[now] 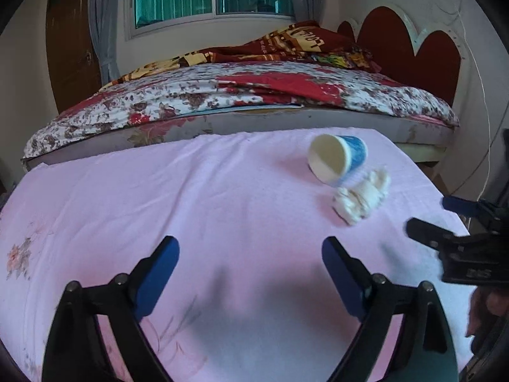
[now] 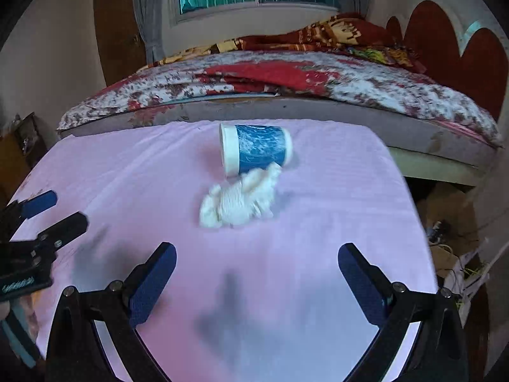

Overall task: Collect trash
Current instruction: 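Grasp the white tissue with the right tool while the left tool grasps the blue-white paper cup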

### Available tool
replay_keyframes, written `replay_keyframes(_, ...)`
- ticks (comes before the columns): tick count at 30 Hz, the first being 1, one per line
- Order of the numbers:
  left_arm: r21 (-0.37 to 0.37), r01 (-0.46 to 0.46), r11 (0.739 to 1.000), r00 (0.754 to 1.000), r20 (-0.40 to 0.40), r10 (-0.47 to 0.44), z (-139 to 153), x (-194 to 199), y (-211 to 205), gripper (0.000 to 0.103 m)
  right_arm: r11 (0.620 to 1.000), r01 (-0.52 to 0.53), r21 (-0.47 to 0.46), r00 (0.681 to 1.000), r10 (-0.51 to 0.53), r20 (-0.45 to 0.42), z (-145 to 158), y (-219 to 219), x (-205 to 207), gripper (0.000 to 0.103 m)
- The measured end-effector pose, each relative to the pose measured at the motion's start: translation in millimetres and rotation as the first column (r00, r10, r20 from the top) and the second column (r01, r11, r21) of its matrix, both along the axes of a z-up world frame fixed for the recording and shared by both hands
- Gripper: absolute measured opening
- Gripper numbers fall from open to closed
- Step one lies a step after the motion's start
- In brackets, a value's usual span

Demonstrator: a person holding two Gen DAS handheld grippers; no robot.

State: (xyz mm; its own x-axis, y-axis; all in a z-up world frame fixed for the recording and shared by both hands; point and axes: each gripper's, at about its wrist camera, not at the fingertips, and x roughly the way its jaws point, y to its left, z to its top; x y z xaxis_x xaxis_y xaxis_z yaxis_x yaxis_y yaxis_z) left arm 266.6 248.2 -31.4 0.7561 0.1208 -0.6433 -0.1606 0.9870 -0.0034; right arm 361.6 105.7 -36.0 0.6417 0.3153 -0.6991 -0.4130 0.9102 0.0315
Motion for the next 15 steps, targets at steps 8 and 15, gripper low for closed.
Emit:
replay_keyframes(8, -0.029, 0.0, 1.0, 0.999, -0.042, -0.001, -18.8, 28.1, 12.9, 0.091, 1.0, -0.008, -0.022, 0.997, 0.007, -0.079, -31.6, 37.3, 62.8, 0.098)
replay_keyframes(15, -0.049, 0.067, 0.997, 0.997, -0.03, -0.068, -18.1, 49.5, 0.6, 0.088, 0.998, -0.065, -0.026, 0.996, 0.063, -0.071, -29.7, 30.2, 73.0, 0.037)
